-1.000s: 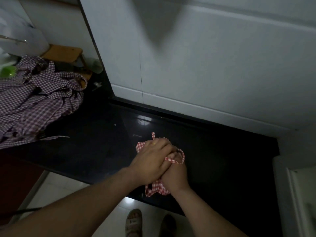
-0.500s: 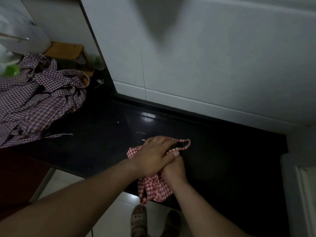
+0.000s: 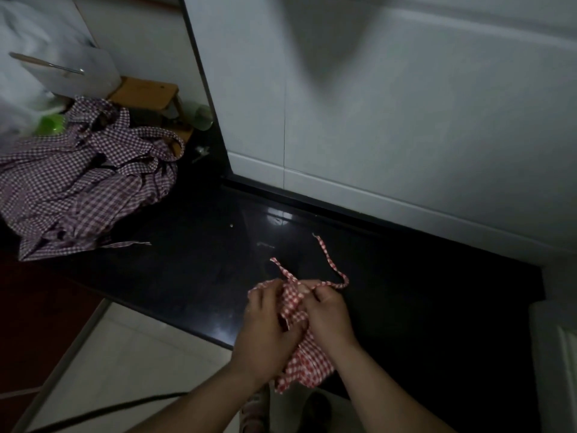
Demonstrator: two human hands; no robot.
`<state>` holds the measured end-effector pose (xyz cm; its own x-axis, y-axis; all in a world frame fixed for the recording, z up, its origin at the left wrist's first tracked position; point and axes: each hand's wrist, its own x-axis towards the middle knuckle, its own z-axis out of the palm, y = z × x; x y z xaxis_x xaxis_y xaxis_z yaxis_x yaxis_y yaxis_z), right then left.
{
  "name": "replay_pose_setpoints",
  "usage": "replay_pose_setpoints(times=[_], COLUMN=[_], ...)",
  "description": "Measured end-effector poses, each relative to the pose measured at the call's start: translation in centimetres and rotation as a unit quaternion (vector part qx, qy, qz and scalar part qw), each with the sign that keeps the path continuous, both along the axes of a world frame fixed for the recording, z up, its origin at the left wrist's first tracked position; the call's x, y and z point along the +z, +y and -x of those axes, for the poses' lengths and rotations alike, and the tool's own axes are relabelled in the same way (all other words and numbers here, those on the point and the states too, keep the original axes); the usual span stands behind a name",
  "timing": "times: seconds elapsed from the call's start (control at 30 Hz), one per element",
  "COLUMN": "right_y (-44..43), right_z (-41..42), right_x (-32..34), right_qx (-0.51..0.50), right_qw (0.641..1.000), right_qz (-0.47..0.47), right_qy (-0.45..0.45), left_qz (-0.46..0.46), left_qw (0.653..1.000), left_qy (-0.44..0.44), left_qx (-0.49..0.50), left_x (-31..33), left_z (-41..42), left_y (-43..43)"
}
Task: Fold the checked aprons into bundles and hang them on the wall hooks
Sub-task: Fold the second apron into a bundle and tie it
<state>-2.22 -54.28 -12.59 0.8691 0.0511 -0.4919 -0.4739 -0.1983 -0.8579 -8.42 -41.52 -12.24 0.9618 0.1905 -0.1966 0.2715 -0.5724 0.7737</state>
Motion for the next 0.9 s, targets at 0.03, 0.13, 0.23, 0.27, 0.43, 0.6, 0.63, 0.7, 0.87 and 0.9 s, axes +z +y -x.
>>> replay_pose_setpoints(times=[0.03, 0.13, 0.23, 0.27, 0.43, 0.6, 0.63, 0.7, 0.87, 0.9], right_y=[-0.1, -1.4, -3.3, -3.8, -3.8, -2.8, -2.7, -2.4, -1.8, -1.8], right_z=[-0.1, -1.1, -2.3, -2.5, -1.5, -0.8, -0.9, -1.1, -2.2, -2.2], right_x=[0.0, 0.1, 0.3, 0.3, 0.1, 0.0, -0.2, -0.2, 0.1, 0.1], right_qx=[-0.006, -0.060, -0.127, -0.135, -0.100, -0.036, -0.028, -0.014, -0.033, -0.031], right_qw=[1.000, 0.998, 0.992, 0.990, 0.994, 0.995, 0.995, 0.995, 0.994, 0.994], right_qz=[-0.007, -0.009, 0.004, 0.014, 0.037, 0.067, 0.070, 0.056, 0.067, 0.076], right_qy=[0.002, -0.020, -0.026, -0.023, -0.019, -0.058, -0.062, -0.079, -0.078, -0.076], left_qz=[0.021, 0.036, 0.038, 0.021, 0.080, 0.104, 0.098, 0.085, 0.090, 0.092], left_qw=[1.000, 0.995, 0.987, 0.988, 0.996, 0.993, 0.992, 0.991, 0.990, 0.990], left_qy=[-0.017, -0.069, -0.082, -0.085, 0.042, 0.030, 0.027, 0.025, 0.014, 0.009], left_qx=[-0.014, -0.067, -0.133, -0.127, -0.019, -0.056, -0.071, -0.096, -0.110, -0.110], left_x=[-0.5, -1.2, -0.5, -0.4, -0.3, -0.5, -0.4, -0.4, -1.1, -1.2], left_z=[-0.7, -4.6, -7.7, -7.8, -3.2, -5.9, -6.6, -7.6, -8.4, -8.4], left_y=[-0.2, -0.7, -0.7, -0.5, -0.4, -0.6, -0.5, -0.4, 0.1, 0.3])
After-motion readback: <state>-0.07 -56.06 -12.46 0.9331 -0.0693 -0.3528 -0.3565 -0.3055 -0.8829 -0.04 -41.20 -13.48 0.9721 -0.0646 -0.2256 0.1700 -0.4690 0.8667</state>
